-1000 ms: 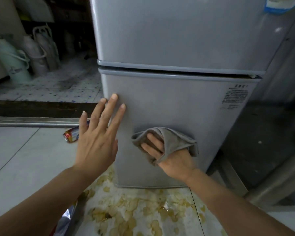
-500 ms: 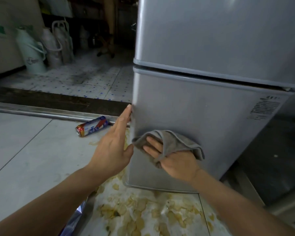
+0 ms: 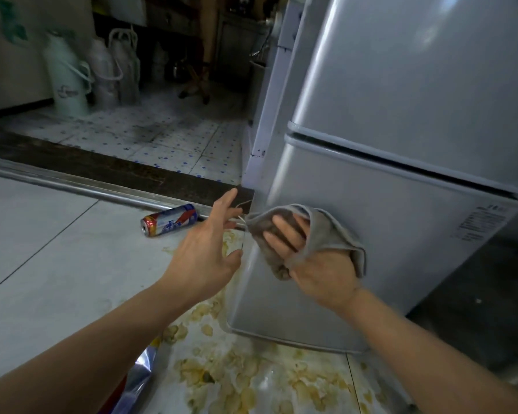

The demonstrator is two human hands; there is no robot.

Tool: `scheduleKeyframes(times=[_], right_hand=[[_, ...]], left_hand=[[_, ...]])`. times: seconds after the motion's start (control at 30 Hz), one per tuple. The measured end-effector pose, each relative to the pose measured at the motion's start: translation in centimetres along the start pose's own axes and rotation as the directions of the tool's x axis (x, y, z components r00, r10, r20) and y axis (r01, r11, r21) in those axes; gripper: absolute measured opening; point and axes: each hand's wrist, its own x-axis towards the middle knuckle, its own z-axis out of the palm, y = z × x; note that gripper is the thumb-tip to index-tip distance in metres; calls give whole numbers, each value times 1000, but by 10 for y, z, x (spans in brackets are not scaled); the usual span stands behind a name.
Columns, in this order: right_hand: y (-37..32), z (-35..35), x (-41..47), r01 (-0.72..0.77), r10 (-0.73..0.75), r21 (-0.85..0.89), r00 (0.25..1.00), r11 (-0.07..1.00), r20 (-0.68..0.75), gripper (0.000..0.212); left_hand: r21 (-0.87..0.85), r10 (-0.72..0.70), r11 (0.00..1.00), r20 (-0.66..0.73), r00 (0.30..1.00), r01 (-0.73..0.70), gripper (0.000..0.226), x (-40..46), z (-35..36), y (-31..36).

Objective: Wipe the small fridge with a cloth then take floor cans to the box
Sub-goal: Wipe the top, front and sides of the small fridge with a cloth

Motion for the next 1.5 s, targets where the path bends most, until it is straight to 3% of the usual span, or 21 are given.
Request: scheduleKeyframes(times=[0.07, 0.2, 0.3, 0.5, 0.7, 0.83, 0.93, 1.0, 1.07, 1.13, 1.2, 1.27, 1.4, 1.5], right_hand=[[9, -7, 7, 62, -63, -27, 997, 998, -50, 54], [41, -39, 51, -113, 100, -42, 968, 993, -229, 65], [41, -51, 75, -131, 105, -84, 958, 988, -268, 58], [2, -22, 61, 75, -88, -93, 985, 993, -148, 36], [-35, 15, 51, 270, -274, -44, 953, 962, -130, 16], [-59, 54, 30, 403, -403, -64, 915, 913, 18, 21], [-76, 75, 5, 380, -408, 178, 899, 908, 161, 21], [-89, 85, -13, 464, -522, 239, 772, 853, 362, 30], [-89, 79, -24, 391, -455, 233, 782, 890, 426, 47], [-81, 74, -30, 341, -430, 278, 816, 898, 388, 60], [-60, 57, -29, 278, -340, 244, 903, 929, 264, 70], [-25, 42, -26, 280, -285, 162, 958, 946, 6, 67], [52, 11, -18, 40, -63, -83, 952, 996, -299, 53], [55, 12, -27, -223, 185, -70, 918, 972, -351, 54]], left_hand=[[10, -6, 1000, -2, 1000, 6, 99, -3, -2, -1], [6, -30, 1000, -33, 999, 30, 96, -5, -5, -5], [4, -71, 997, -40, 997, 71, 96, -5, -4, -13], [-18, -109, 994, 15, 994, 109, 96, -13, 6, -37], [-18, -164, 986, 63, 984, 166, 94, -18, 24, -52], [1, -179, 984, 63, 982, 180, 94, -18, 27, -54], [21, -167, 986, 62, 984, 167, 92, -22, 26, -53], [31, -155, 988, 64, 986, 153, 90, -26, 24, -49], [45, -141, 989, 73, 987, 138, 88, -31, 22, -43], [59, -119, 992, 80, 990, 114, 88, -34, 20, -35], [66, -91, 994, 80, 993, 85, 87, -35, 19, -27], [67, -82, 995, 78, 994, 77, 87, -32, 20, -18], [83, -121, 990, 35, 992, 118, 86, -15, 36, 0], [81, -155, 984, -21, 988, 157, 85, -4, 55, 11]])
